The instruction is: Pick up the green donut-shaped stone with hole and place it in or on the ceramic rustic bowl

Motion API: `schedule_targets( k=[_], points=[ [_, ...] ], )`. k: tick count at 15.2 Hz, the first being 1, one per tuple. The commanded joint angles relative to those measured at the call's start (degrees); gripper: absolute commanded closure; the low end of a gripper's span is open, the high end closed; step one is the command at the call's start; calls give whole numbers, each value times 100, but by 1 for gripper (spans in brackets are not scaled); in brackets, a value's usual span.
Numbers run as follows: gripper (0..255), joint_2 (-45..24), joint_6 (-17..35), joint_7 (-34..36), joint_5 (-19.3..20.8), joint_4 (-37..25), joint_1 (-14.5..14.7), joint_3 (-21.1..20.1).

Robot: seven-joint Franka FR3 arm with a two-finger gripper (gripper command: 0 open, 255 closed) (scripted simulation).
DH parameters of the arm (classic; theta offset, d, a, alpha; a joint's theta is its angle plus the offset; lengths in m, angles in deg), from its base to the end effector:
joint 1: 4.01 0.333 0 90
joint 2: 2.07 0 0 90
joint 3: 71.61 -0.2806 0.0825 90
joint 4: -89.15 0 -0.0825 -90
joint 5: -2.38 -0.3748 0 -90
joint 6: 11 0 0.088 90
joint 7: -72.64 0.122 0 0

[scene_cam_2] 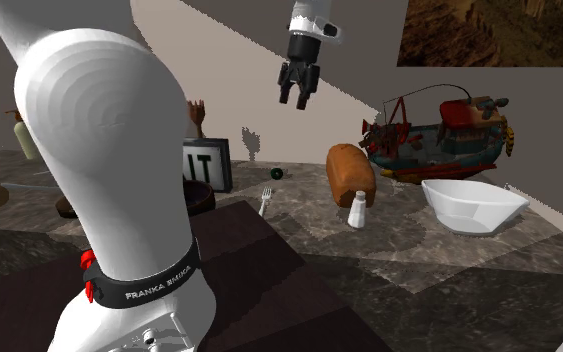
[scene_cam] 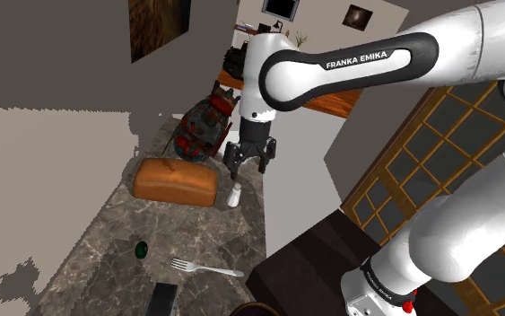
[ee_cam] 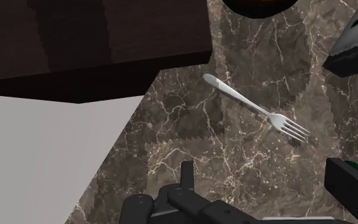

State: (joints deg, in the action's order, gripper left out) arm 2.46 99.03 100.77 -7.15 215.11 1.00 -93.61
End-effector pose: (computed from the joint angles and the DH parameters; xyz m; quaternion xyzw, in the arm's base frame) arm 0.4264 0.2332 0.3550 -0.9919 0.0480 0.1176 0.0064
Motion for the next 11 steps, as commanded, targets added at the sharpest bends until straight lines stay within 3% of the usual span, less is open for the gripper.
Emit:
schedule_targets(
  k=[1,11],
  points=[
    [0,-503,168,337,69,-229,66,-113],
    [0,-2975,399,1672,531,-1961,641,-150]
  ],
)
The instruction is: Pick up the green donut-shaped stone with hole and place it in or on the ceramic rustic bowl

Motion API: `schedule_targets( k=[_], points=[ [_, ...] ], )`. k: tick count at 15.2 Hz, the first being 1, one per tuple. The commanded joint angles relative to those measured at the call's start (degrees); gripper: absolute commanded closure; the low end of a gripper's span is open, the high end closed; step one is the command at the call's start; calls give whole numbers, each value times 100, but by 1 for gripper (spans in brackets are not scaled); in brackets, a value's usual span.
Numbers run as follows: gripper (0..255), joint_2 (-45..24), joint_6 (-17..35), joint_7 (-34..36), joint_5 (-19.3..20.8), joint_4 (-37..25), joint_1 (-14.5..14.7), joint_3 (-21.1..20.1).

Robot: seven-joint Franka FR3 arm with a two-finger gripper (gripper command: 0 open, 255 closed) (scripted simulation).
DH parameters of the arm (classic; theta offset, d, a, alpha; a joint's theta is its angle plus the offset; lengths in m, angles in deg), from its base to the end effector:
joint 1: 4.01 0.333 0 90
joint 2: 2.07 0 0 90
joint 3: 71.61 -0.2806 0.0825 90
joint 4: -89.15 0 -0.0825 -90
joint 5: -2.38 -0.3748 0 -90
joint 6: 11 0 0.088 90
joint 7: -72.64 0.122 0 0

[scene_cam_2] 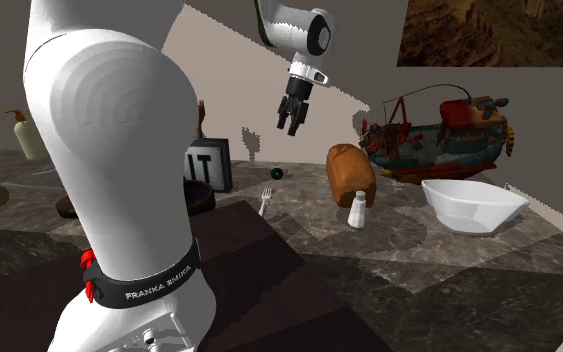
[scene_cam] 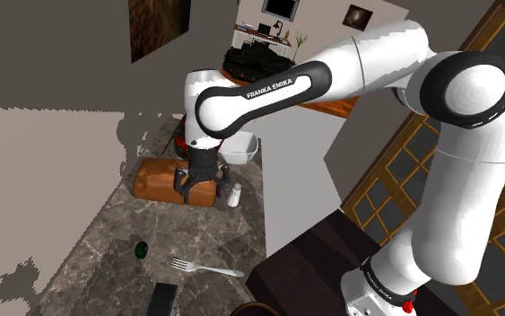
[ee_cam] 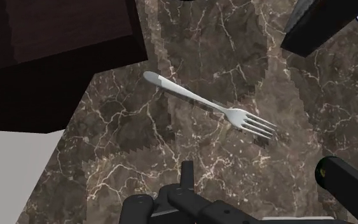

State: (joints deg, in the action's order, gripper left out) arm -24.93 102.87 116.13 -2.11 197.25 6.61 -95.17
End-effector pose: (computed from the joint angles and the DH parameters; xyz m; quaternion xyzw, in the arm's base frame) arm 0.4735 0.3238 0.2530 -0.9792 0.1042 0.1741 0.0041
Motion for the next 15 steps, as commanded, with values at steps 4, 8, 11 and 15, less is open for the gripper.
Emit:
schedule_targets(
  k=[4,8,11,15],
  points=[
    [0,-1229,-80,527,132,-1099,390,105],
    [0,-2258,-300,849,177,-2210,713,213],
    [0,-3092,-572,1060,181,-3229,969,288],
    [0,-4434,-1198,1323,165,-5108,1373,372]
  ],
)
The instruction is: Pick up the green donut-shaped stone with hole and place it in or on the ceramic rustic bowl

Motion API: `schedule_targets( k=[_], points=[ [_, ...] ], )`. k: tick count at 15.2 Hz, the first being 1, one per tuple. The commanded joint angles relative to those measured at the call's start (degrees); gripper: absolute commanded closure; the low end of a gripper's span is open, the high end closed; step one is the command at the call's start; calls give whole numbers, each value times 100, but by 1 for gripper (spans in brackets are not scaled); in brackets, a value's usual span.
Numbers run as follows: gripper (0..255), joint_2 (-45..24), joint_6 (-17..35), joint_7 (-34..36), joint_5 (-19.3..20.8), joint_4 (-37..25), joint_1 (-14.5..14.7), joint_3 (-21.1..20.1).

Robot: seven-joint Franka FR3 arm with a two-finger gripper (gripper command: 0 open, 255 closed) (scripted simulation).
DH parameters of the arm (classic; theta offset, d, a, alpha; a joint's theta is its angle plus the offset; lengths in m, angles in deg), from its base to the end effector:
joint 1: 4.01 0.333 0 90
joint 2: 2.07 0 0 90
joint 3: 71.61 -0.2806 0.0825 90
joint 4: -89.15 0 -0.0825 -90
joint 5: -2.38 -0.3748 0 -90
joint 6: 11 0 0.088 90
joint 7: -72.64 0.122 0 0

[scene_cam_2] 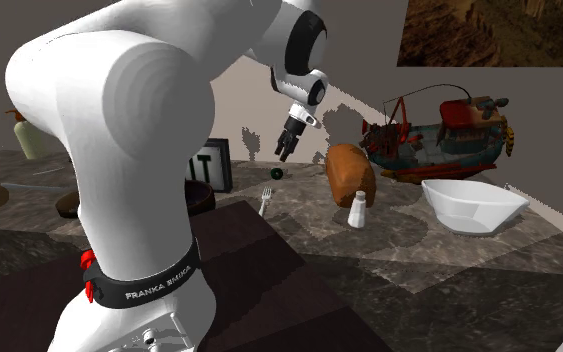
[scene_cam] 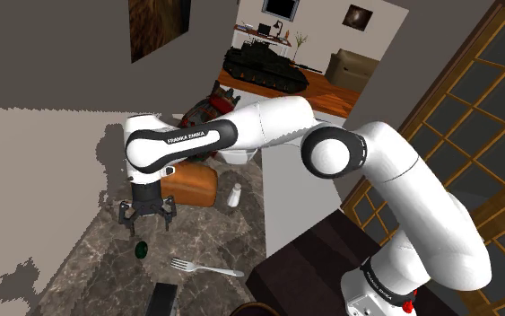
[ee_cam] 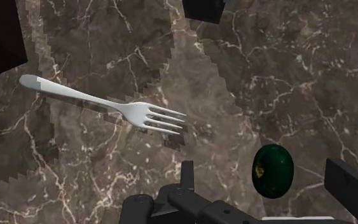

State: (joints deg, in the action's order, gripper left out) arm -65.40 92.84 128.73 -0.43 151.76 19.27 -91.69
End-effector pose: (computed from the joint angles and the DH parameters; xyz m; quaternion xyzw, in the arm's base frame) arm 0.5337 0.4303 0.1159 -0.9515 0.1796 0.2498 0.0003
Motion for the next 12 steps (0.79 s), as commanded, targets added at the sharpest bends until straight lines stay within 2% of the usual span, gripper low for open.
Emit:
schedule_targets(
  k=[1,3,4,7,10,12],
  points=[
    [0,-838,-463,132,-8,-1264,245,41],
    [0,-1972,-1286,251,0,-3232,607,60],
    [0,-1807,-1067,241,-6,-2839,553,57],
    [0,-1627,-685,227,-17,-2270,499,52],
    [0,-1552,-350,217,-25,-1859,483,49],
    [0,-1553,-350,217,-25,-1860,483,49]
  ],
)
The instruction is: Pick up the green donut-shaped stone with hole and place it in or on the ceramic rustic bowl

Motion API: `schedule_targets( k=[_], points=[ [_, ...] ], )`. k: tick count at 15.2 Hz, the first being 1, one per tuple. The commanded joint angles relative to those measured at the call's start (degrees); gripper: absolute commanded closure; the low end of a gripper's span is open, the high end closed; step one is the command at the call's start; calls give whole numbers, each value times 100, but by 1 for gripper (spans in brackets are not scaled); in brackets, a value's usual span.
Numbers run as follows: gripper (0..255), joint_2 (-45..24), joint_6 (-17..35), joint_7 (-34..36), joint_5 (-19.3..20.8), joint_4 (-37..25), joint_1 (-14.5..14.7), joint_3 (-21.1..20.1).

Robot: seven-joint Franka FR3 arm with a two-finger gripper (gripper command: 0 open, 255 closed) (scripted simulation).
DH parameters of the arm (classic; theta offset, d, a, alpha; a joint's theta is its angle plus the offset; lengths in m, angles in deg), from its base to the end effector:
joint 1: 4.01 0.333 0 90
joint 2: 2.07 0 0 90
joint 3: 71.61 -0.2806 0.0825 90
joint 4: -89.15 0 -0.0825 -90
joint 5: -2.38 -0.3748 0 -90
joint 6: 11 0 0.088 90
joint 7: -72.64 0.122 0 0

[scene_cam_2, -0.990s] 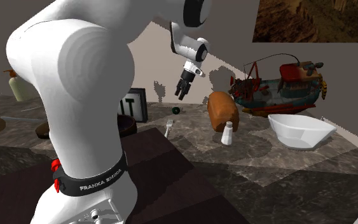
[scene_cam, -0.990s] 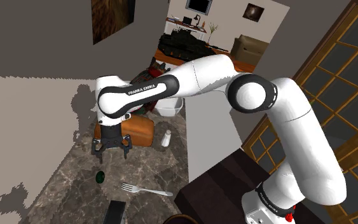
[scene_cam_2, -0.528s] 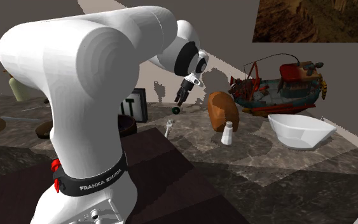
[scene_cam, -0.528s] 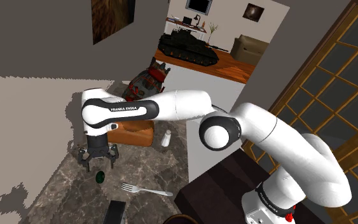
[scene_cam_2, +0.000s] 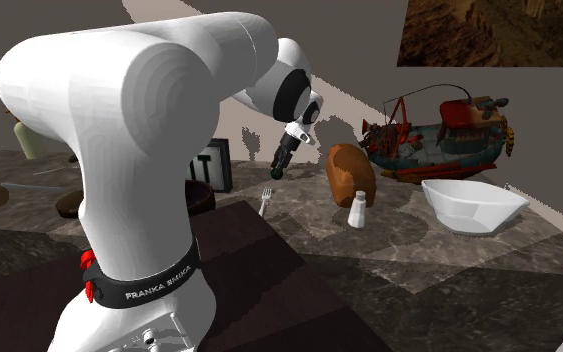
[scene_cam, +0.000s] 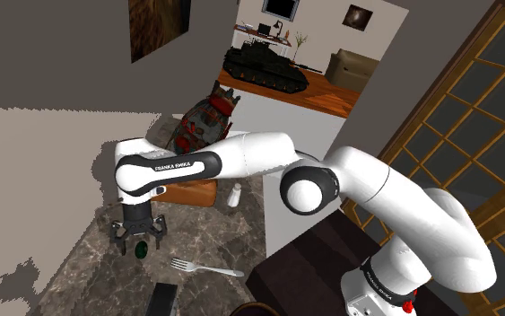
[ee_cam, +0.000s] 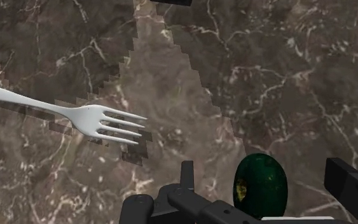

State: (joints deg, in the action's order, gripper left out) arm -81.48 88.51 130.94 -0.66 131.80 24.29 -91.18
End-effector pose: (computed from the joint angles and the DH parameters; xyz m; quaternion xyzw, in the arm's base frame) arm 0.5304 0.4536 0.0542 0.9434 -0.1969 -0.2668 0.0012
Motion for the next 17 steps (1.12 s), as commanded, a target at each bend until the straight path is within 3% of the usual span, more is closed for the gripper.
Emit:
schedule_targets(
  k=[1,6,7,17],
  points=[
    [0,58,86,-4,-3,142,-20,-1],
    [0,55,83,-4,-3,136,-19,-1],
    [255,55,83,-4,-3,136,-19,-1],
    [255,155,96,6,-9,249,-41,-8]
  ],
)
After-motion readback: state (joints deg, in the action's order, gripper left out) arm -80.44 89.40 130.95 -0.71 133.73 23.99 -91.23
